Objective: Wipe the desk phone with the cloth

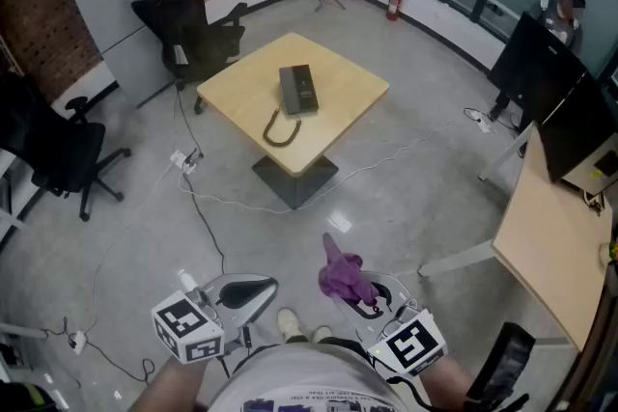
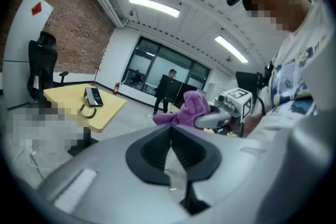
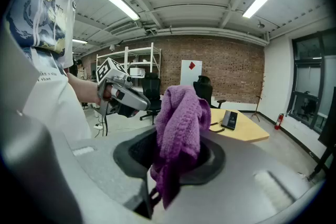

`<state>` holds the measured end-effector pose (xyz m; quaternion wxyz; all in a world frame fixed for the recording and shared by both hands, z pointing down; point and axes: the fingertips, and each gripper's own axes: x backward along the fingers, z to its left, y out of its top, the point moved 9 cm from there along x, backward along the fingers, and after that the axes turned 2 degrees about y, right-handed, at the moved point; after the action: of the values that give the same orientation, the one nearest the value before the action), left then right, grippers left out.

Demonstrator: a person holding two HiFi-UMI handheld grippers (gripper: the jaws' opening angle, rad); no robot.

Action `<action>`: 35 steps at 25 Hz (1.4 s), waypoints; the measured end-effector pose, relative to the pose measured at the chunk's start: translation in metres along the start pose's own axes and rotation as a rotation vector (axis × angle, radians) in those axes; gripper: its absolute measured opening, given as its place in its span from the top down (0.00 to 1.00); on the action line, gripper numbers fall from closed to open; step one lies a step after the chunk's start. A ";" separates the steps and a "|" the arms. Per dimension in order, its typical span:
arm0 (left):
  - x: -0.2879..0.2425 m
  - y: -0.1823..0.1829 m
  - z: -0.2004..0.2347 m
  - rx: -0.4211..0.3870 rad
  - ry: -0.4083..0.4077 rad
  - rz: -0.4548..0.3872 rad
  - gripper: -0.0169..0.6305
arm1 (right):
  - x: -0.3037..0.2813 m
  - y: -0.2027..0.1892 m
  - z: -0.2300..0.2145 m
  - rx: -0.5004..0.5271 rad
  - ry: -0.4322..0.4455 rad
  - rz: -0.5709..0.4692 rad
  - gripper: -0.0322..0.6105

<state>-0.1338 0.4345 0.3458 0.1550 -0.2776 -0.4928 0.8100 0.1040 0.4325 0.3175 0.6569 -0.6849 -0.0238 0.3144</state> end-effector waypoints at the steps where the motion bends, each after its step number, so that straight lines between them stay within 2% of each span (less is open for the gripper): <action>1: -0.002 0.003 -0.006 0.001 -0.002 -0.004 0.96 | 0.005 -0.003 0.000 -0.013 -0.008 -0.004 0.79; 9: -0.012 0.007 -0.030 0.011 -0.001 0.014 0.96 | 0.028 -0.030 0.004 -0.082 -0.026 -0.013 0.79; 13: -0.013 0.006 -0.022 0.025 -0.011 -0.004 0.96 | 0.022 -0.035 0.003 -0.123 -0.036 0.004 0.79; 19: -0.024 0.017 0.027 0.040 -0.084 -0.024 0.93 | -0.005 -0.020 -0.018 -0.115 -0.091 0.032 0.78; 28: -0.012 0.059 0.127 0.023 -0.154 -0.006 0.88 | -0.091 0.043 -0.060 -0.098 -0.147 -0.011 0.79; 35: -0.030 0.062 0.189 0.154 -0.168 -0.028 0.83 | -0.124 0.052 -0.097 -0.140 -0.182 0.031 0.79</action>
<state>-0.2218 0.2554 0.3683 0.1452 -0.1890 -0.4444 0.8636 0.0301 0.2843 0.3138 0.5978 -0.6979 -0.0947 0.3828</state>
